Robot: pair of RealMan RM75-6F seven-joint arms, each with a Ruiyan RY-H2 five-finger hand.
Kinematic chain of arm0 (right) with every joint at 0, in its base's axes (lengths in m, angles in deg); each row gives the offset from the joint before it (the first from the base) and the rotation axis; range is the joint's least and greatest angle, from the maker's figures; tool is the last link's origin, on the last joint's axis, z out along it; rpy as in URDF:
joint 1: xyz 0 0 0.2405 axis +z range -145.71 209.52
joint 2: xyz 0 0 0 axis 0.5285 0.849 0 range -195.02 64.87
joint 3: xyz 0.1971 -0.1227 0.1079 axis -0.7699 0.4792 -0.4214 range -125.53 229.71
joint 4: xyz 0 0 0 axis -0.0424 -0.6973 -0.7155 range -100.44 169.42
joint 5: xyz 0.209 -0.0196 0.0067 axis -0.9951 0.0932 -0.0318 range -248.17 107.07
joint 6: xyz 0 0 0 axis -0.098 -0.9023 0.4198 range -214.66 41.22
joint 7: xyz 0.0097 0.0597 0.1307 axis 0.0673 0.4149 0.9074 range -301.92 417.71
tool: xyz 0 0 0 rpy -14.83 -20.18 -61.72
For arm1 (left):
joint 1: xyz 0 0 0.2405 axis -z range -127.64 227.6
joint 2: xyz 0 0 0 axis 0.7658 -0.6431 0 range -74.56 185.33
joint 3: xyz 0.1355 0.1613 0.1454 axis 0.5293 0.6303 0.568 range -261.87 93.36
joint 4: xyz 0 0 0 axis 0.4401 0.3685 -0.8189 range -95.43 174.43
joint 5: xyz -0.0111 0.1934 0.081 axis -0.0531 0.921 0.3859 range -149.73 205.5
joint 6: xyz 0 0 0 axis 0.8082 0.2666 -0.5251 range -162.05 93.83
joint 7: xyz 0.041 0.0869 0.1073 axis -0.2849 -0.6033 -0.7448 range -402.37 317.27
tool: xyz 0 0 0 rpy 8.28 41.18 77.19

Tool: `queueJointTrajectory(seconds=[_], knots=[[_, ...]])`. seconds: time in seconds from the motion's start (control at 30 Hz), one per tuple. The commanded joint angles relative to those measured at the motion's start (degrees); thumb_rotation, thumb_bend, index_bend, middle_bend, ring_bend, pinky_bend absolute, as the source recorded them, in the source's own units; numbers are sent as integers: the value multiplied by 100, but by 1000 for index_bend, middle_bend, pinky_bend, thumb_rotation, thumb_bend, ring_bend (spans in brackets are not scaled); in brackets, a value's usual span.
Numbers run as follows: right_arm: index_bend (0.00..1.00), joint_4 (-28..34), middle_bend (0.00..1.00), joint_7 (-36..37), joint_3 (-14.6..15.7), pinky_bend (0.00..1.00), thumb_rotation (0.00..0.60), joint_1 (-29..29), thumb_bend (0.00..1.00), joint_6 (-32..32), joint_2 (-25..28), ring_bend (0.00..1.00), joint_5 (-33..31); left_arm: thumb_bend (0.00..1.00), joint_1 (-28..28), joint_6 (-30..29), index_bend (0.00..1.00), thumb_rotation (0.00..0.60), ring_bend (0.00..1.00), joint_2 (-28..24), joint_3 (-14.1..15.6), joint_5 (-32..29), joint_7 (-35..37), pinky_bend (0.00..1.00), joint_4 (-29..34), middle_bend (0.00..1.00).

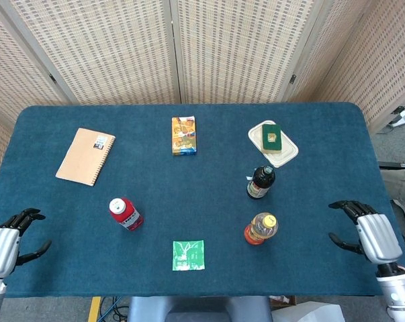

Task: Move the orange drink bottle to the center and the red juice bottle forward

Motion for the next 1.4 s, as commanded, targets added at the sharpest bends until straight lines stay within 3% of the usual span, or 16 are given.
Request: queueJointTrajectory(seconds=[0.03,0.3,0.87,1.4], knots=[[225,212,280,52,38,379,600,111,134,143,42,238,106,176,-21,-39,365,600,345,-31,-9,0,53,557,22,291],[134,600,209,304,123,369,600,309,60,422,149,172,246,177,-51,-67,365,600,345,-106,-30,-43,190,557,42,291],[133,802,209,-175,-39,363,600,815,55,1171,-319,171,-181,176,-50,-26,365,600,345,-144,-23,-48,257,557,70,291],[134,870,225,-709,-29,349,600,1058,55,1465,-743,171,-342,176,-65,-37,364,600,345,-207,-24,-40,357,557,109,291]])
